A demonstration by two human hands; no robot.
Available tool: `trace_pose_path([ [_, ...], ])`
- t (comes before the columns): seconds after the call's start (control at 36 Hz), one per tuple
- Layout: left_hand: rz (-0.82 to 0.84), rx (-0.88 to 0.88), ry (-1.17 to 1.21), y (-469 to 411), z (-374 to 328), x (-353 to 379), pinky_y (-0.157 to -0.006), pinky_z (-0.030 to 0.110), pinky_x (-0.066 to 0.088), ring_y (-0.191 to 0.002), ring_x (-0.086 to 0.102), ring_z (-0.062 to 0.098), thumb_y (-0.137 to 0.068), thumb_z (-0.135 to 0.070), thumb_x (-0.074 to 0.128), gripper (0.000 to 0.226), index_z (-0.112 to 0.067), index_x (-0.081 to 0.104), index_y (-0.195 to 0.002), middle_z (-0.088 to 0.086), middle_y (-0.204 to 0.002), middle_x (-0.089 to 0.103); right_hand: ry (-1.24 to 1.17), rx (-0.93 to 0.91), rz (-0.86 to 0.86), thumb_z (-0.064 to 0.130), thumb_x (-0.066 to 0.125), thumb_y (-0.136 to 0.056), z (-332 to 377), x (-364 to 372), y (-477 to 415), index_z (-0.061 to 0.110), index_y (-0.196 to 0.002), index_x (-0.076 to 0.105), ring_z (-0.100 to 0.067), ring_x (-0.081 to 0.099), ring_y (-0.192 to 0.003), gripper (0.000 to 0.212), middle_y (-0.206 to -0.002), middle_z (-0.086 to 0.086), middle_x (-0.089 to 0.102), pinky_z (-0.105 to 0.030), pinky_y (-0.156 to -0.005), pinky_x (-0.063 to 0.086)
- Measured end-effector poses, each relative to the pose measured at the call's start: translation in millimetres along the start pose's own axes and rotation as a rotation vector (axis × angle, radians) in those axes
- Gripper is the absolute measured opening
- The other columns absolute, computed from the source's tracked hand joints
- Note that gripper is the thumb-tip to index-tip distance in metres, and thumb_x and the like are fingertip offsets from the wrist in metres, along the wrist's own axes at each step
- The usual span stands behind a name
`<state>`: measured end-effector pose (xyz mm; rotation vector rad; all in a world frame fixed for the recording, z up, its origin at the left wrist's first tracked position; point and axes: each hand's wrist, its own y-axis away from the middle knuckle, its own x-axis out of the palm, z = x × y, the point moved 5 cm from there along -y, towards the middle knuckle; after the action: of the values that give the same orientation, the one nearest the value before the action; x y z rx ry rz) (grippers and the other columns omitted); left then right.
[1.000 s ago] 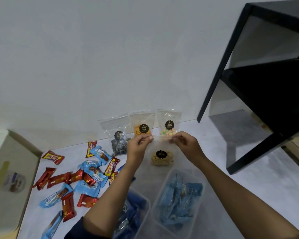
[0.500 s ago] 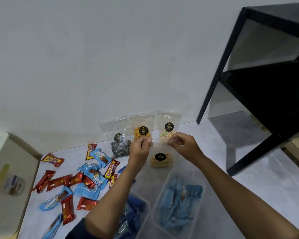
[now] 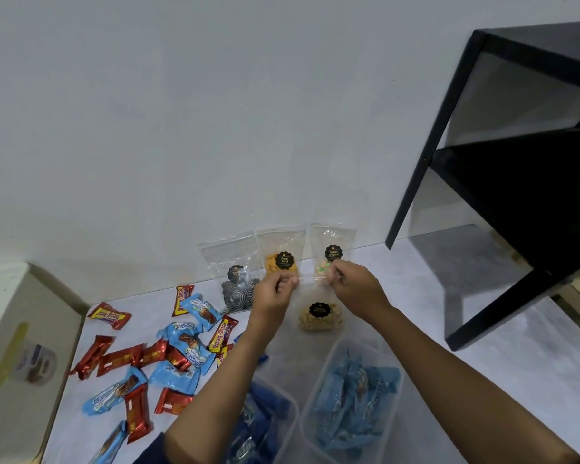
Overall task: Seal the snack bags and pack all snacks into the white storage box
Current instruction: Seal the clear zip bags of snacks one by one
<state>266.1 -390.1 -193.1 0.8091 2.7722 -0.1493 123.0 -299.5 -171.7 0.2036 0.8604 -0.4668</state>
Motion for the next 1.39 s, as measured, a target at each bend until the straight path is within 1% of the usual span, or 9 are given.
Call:
trace_pose_path([
  [0.17, -0.013, 0.044, -0.096, -1.9, 0.7, -3.1, -0.057, 0.011, 0.038, -0.064, 0.047, 0.007, -0.092, -0.009, 0.052, 0.010, -0.010, 0.061, -0.089, 0.000, -0.072, 0.055, 0.056, -0.004, 0.016, 0.020, 0.048, -0.091, 8.3, -5.5, -2.9, 0.021, -0.080, 0.052, -0.015, 0.050, -0.079, 0.012, -0.080, 0.008, 0.058, -0.031, -0.082, 0.029],
  [0.31, 0.012, 0.064, -0.181, -2.4, 0.7, -1.1, -0.056, 0.015, 0.035, -0.064, 0.045, 0.006, -0.094, -0.008, 0.046, 0.013, -0.011, 0.057, -0.088, -0.003, -0.074, 0.053, 0.106, -0.072, 0.052, 0.033, 0.053, -0.090, 18.3, 0.0, -5.4, 0.022, -0.092, 0.062, -0.013, 0.056, -0.097, 0.015, -0.099, 0.011, 0.065, -0.031, -0.084, 0.025],
  [0.53, 0.037, 0.088, -0.229, -1.0, -3.2, -0.7, -0.054, 0.009, 0.035, -0.061, 0.041, 0.005, -0.093, -0.001, 0.042, 0.016, -0.006, 0.055, -0.084, -0.004, -0.069, 0.049, 0.309, -0.126, 0.014, 0.043, 0.053, -0.089, 25.3, 7.7, -5.8, 0.029, -0.093, 0.066, -0.009, 0.046, -0.113, 0.019, -0.105, 0.015, 0.064, -0.045, -0.107, 0.011],
  [0.61, 0.046, 0.092, -0.238, -1.2, -5.5, -0.3, -0.054, 0.009, 0.034, -0.060, 0.041, 0.004, -0.093, -0.002, 0.043, 0.016, -0.006, 0.055, -0.085, -0.005, -0.069, 0.049, 0.222, -0.113, 0.052, 0.041, 0.055, -0.088, 30.3, 10.6, -8.4, 0.029, -0.091, 0.065, -0.008, 0.049, -0.108, 0.016, -0.102, 0.015, 0.065, -0.044, -0.104, 0.015],
  [0.72, 0.072, 0.107, -0.232, -1.1, -7.1, 0.1, -0.056, 0.011, 0.034, -0.063, 0.044, 0.006, -0.092, 0.000, 0.043, 0.018, -0.009, 0.055, -0.081, -0.003, -0.069, 0.051, 0.121, -0.091, 0.074, 0.028, 0.053, -0.087, 37.8, 11.7, -11.9, 0.028, -0.080, 0.063, -0.008, 0.055, -0.092, 0.012, -0.089, 0.014, 0.064, -0.038, -0.089, 0.025],
  [0.83, 0.098, 0.110, -0.242, -1.1, -8.5, 1.7, -0.056, 0.010, 0.034, -0.062, 0.044, 0.004, -0.090, 0.001, 0.043, 0.020, -0.009, 0.055, -0.078, -0.006, -0.067, 0.052, 0.191, -0.105, 0.068, 0.019, 0.050, -0.086, 40.2, 12.5, -12.5, 0.024, -0.079, 0.062, -0.009, 0.049, -0.084, 0.015, -0.072, 0.015, 0.051, -0.034, -0.080, 0.022],
  [1.06, 0.112, 0.080, -0.162, -0.3, -13.4, -1.8, -0.050, 0.008, 0.033, -0.052, 0.047, -0.008, -0.092, 0.000, 0.047, 0.018, -0.009, 0.056, -0.079, -0.008, -0.062, 0.050, 0.167, -0.117, 0.020, 0.020, 0.052, -0.084, 42.4, 11.3, -9.8, 0.027, -0.071, 0.057, -0.011, 0.051, -0.077, 0.016, -0.075, 0.011, 0.057, -0.032, -0.077, 0.021],
  [1.19, 0.191, 0.025, -0.095, -2.0, -10.0, -3.5, -0.056, 0.005, 0.036, -0.055, 0.051, -0.010, -0.092, -0.002, 0.049, 0.014, -0.004, 0.059, -0.083, -0.006, -0.065, 0.054, 0.152, -0.093, -0.007, 0.025, 0.057, -0.081, 38.8, 10.4, -9.8, 0.027, -0.072, 0.064, -0.011, 0.052, -0.075, 0.012, -0.074, 0.009, 0.062, -0.031, -0.077, 0.021],
  [1.39, 0.207, -0.019, -0.059, -5.6, -2.0, -6.3, -0.062, 0.007, 0.043, -0.059, 0.055, -0.007, -0.092, -0.002, 0.051, 0.012, -0.001, 0.061, -0.085, 0.000, -0.069, 0.058, 0.136, -0.051, 0.016, 0.032, 0.061, -0.082, 34.9, 15.0, -12.1, 0.029, -0.077, 0.067, -0.012, 0.058, -0.088, 0.009, -0.083, 0.009, 0.068, -0.031, -0.078, 0.021],
])
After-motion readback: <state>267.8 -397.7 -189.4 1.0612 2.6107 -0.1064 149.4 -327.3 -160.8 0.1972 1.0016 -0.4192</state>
